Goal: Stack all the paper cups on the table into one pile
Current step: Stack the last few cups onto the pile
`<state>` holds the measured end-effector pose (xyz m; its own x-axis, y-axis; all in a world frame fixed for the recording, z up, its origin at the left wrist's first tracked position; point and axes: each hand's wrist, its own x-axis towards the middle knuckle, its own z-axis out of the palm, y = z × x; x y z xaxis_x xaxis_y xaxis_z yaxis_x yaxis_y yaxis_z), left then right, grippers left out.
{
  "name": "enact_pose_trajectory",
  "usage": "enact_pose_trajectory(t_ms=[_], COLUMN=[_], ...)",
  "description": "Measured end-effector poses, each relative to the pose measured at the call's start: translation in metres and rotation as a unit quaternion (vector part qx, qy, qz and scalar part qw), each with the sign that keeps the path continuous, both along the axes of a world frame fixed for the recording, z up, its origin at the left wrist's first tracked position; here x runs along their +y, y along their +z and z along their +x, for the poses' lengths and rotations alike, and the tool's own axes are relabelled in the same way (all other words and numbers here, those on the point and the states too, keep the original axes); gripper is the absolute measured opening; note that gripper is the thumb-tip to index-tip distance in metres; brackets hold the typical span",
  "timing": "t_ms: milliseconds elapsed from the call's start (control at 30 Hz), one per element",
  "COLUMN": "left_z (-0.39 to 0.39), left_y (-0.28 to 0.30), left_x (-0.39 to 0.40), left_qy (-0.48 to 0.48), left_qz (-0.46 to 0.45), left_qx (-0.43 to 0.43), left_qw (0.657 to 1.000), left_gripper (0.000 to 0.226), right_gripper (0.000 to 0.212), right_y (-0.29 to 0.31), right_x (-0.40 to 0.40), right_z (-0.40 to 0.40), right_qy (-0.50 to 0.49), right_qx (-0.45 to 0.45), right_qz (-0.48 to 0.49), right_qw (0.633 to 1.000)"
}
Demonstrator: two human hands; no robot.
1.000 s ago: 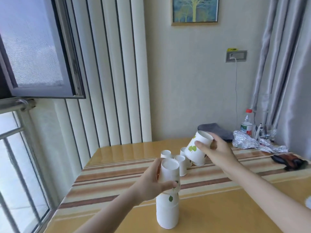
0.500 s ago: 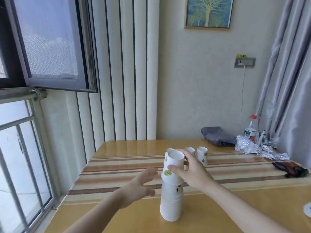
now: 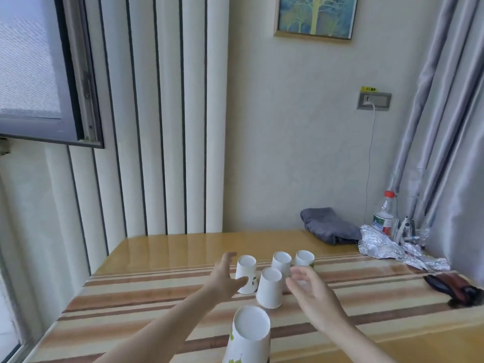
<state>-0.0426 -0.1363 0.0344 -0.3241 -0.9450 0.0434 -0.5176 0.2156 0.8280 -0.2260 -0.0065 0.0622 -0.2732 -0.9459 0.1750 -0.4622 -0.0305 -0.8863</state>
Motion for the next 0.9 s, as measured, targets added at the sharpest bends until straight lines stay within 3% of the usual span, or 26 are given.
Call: enact_pose_trajectory(t_ms=[167, 367, 533, 633, 900], left_z=[-0.034, -0.040, -0.002, 0.028, 0.057], left_y=[-0.019, -0.017, 0.044, 0.089, 0.155], left_x=[-0.042, -0.059, -0.033, -0.003, 0.094], left_qy=[0.006, 0.025, 0.034, -0.003, -0.101], left_qz=[0.010, 0.000, -0.048, -0.093, -0.086], left_qx=[-0.015, -0.017, 0.075, 0.081, 0.093], left_qw=[1.000, 1.000, 0.995, 0.992, 0.987], left_gripper=[0.082, 0.064, 0.063, 0.062, 0.070], right_gripper=[0.034, 0.064, 0.049, 0.036, 0.049], right_y=[-0.025, -0.052, -0.060, -0.056, 0.013], right_x=[-0.041, -0.078, -0.090, -0.088, -0.039], right_z=[-0.024, -0.024, 0.002, 0.013, 0.020], right_qy=[-0.016, -0.004, -0.053, -0.090, -0.133], right_qx=[0.055, 0.071, 0.069, 0.053, -0.003], right_qz=[0.055, 0.085, 0.079, 0.078, 0.020], right_qw=[0.997, 0.994, 0.993, 0.991, 0.991])
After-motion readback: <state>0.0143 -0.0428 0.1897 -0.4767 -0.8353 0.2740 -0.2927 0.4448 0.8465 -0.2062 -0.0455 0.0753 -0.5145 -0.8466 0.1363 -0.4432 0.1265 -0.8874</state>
